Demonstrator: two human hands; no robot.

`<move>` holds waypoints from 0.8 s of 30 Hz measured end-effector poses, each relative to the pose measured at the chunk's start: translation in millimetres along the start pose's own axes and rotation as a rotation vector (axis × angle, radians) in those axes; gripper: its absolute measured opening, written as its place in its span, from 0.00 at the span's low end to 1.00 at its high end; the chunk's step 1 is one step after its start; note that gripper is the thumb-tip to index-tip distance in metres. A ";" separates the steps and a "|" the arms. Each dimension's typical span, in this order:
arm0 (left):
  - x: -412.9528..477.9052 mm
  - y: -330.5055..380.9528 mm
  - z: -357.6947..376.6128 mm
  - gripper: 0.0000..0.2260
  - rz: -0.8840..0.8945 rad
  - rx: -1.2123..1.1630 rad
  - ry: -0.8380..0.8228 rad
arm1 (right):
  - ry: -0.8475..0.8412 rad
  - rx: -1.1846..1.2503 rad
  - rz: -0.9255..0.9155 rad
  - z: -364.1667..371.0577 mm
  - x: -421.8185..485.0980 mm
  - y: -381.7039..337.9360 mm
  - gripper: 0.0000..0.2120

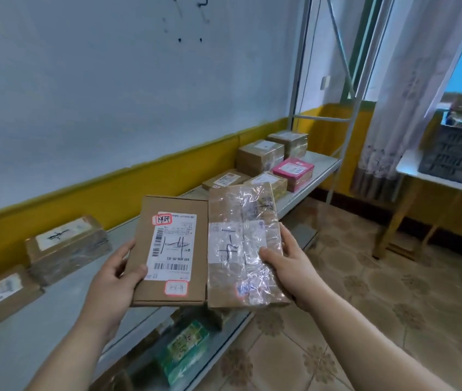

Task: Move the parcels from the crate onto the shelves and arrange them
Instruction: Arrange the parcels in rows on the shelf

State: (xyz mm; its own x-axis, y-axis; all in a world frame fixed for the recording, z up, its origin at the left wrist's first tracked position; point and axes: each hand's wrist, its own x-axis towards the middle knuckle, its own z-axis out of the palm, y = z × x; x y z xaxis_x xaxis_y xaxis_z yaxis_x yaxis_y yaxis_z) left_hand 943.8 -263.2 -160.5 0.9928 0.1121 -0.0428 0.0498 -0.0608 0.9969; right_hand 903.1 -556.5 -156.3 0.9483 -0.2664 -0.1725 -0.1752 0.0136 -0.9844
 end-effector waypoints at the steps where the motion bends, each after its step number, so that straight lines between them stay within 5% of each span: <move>1: 5.9 -1.5 -1.4 0.25 -0.006 0.008 0.032 | -0.025 -0.017 0.000 4.9 15.5 0.0 0.36; 10: 87.9 -33.8 -46.6 0.25 -0.088 0.056 0.224 | -0.283 -0.134 0.075 94.5 138.7 7.7 0.34; 24: 184.8 -91.3 -59.1 0.25 -0.249 0.075 0.261 | -0.346 -0.293 0.200 165.5 274.6 38.9 0.35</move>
State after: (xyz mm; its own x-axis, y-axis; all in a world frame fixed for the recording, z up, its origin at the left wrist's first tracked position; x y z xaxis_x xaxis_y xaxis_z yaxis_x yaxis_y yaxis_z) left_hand 1116.3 -178.3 -255.6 0.8884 0.3816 -0.2552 0.3037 -0.0717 0.9501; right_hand 1200.5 -469.6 -247.5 0.9121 0.0499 -0.4068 -0.3825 -0.2531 -0.8886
